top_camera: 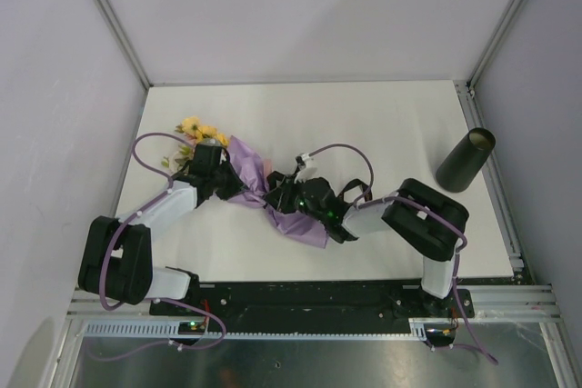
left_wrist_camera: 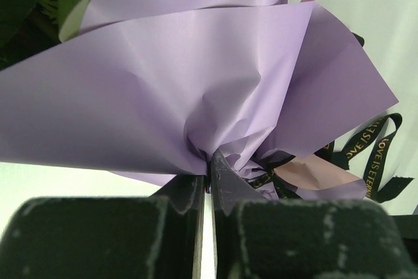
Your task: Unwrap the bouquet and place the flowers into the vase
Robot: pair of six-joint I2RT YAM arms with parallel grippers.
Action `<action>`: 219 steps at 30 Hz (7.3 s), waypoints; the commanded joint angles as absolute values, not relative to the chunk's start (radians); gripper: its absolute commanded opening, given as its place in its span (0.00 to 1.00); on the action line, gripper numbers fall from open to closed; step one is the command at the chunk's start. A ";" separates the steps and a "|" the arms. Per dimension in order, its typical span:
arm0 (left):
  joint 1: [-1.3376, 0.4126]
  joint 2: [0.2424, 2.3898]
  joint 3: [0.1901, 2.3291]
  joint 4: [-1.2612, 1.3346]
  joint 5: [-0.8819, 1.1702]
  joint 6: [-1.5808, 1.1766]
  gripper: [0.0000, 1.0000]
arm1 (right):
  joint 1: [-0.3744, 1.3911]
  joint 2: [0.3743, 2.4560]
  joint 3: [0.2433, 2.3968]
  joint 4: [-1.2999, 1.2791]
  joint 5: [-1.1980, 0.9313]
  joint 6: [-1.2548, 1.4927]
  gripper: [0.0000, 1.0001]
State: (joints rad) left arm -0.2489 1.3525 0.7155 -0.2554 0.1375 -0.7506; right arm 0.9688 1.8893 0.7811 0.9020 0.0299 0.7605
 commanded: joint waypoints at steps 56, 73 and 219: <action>-0.258 1.375 0.713 -0.280 0.089 -0.733 0.07 | 1.048 1.881 1.123 0.252 0.426 0.938 0.00; -0.260 1.394 0.709 -0.280 0.081 -0.734 0.07 | 1.016 1.812 0.901 0.905 0.025 0.559 0.00; -0.258 0.941 0.799 -0.388 0.140 -0.657 0.69 | 0.459 2.114 1.519 -0.398 0.125 0.840 0.52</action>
